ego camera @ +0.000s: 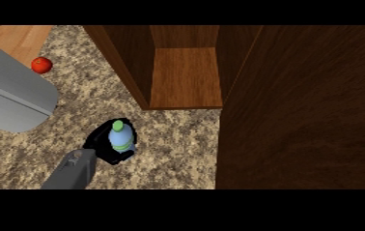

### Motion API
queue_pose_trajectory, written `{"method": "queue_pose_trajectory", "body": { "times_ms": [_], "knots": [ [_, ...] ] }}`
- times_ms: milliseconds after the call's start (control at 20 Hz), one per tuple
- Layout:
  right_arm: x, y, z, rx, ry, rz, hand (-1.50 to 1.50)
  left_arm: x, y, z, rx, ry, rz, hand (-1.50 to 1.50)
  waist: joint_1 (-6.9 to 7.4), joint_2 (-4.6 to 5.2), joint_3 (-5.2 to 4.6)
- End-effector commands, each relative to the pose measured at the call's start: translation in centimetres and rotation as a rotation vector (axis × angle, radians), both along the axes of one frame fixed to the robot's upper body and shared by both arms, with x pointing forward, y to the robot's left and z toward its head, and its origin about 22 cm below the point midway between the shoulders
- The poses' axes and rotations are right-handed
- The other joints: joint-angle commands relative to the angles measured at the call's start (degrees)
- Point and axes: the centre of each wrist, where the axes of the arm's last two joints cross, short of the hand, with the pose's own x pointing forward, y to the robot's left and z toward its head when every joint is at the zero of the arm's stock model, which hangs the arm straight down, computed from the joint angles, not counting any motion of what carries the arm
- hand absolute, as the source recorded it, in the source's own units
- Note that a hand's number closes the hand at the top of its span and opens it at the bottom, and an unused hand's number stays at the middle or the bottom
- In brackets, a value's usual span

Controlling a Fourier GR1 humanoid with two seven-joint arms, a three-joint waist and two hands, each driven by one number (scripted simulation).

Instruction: Pick up the bottled water, place it into the cabinet and close the cabinet

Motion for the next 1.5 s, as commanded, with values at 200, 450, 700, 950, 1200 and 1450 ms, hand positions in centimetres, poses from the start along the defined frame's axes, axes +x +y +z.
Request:
{"method": "queue_pose_trajectory", "body": {
  "times_ms": [200, 450, 700, 950, 1200, 1450],
  "knots": [
    [-0.4, 0.1, 0.2, -0.002, 0.01, -0.018, -1.5, -3.3, 2.5, -1.5, -0.128, -0.118, 0.272, 1.5, 1.23, -0.34, 0.05],
    [-0.2, -0.4, -0.2, -0.013, 0.012, -0.02, -1.5, -3.7, 3.4, -1.5, -0.13, -0.164, 0.642, 1.5, 1.41, -0.37, 0.12],
    [-1.7, 0.4, 0.6, -0.017, 0.021, -0.004, -1.5, -4.2, 3.2, -1.6, -0.208, -0.173, 0.691, 1.5, 1.17, -0.61, 0.16],
    [-0.3, -0.5, 0.5, -0.011, 0.012, -0.023, -1.5, -4.1, 3.6, -0.4, -0.219, -0.182, 0.637, 1.5, 1.58, -0.59, 0.2],
    [1.0, 0.8, 0.5, -0.011, 0.008, -0.012, -1.5, -4.3, 1.9, 1.0, -0.227, -0.178, 0.614, 1.5, 2.04, -0.7, 0.24],
    [-1.0, 0.8, -0.7, 0.001, 0.031, 0.028, -1.5, -3.0, 0.5, 4.1, -0.18, -0.178, 0.593, 1.5, 1.33, -0.59, 0.2]
  ]
}}
